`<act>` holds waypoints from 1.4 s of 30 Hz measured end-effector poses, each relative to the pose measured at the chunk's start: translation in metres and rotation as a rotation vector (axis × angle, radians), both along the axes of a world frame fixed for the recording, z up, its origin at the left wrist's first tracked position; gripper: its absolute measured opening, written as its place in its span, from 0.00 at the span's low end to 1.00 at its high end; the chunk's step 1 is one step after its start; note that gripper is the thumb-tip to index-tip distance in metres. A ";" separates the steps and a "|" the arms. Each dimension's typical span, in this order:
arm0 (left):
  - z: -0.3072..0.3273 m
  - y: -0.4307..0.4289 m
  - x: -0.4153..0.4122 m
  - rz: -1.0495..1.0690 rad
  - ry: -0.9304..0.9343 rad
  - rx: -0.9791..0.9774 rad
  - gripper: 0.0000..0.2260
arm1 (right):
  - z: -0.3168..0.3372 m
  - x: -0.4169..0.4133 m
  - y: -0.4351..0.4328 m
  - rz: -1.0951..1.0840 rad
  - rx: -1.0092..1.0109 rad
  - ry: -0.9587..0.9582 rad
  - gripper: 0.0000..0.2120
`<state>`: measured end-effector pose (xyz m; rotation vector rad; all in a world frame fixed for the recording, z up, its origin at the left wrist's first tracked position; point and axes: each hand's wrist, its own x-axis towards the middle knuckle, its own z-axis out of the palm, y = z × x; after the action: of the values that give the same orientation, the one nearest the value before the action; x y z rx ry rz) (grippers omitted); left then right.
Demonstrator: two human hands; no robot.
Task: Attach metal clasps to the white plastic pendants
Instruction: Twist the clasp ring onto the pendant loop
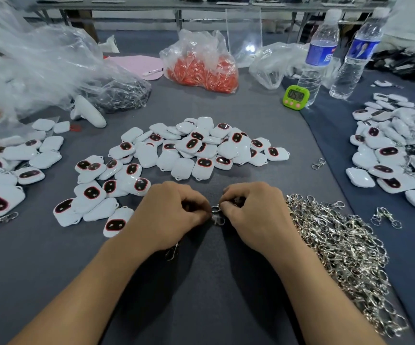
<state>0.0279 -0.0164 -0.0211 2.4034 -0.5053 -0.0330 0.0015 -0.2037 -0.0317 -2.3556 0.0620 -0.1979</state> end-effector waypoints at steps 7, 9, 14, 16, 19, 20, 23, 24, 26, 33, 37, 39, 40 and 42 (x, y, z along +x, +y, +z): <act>-0.012 -0.008 0.005 0.251 -0.026 -0.178 0.03 | -0.003 0.012 0.003 -0.170 -0.033 -0.137 0.24; -0.011 -0.008 0.006 0.283 0.015 -0.260 0.04 | -0.002 0.019 0.006 -0.180 -0.068 -0.149 0.30; -0.009 -0.007 0.006 0.263 0.054 -0.338 0.05 | 0.001 0.050 0.018 -0.053 -0.305 -0.086 0.35; -0.010 -0.004 0.006 0.259 0.053 -0.326 0.06 | -0.002 0.055 0.022 -0.025 -0.341 -0.086 0.27; -0.010 0.000 0.009 0.270 0.096 -0.388 0.10 | -0.004 0.051 0.022 -0.083 -0.329 -0.182 0.17; -0.009 0.000 0.009 0.273 0.108 -0.410 0.10 | -0.004 0.049 0.021 -0.090 -0.313 -0.195 0.17; -0.007 -0.003 0.010 0.278 0.113 -0.419 0.10 | -0.004 0.042 0.018 -0.063 -0.282 -0.212 0.17; -0.007 -0.003 0.010 0.285 0.103 -0.404 0.09 | -0.003 0.040 0.018 -0.064 -0.263 -0.222 0.16; -0.007 -0.002 0.009 0.297 0.085 -0.369 0.07 | -0.001 0.035 0.017 -0.104 -0.214 -0.264 0.13; -0.006 -0.002 0.007 0.284 0.076 -0.422 0.05 | 0.011 0.017 0.016 -0.398 0.221 -0.366 0.10; -0.006 -0.005 0.008 0.272 0.126 -0.479 0.04 | 0.008 0.003 0.028 -0.276 0.391 -0.234 0.08; -0.005 -0.006 0.007 0.266 0.139 -0.506 0.05 | 0.009 0.002 0.032 -0.230 0.533 -0.194 0.09; -0.005 -0.006 0.008 0.259 0.145 -0.521 0.05 | 0.011 0.002 0.034 -0.202 0.681 -0.158 0.09; -0.005 -0.005 0.009 0.244 0.151 -0.546 0.05 | 0.014 0.004 0.035 -0.147 0.950 -0.062 0.08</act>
<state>0.0365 -0.0215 -0.0259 1.8909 -0.1219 0.0282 0.0057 -0.1689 -0.0176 -1.3979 0.2421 -0.2439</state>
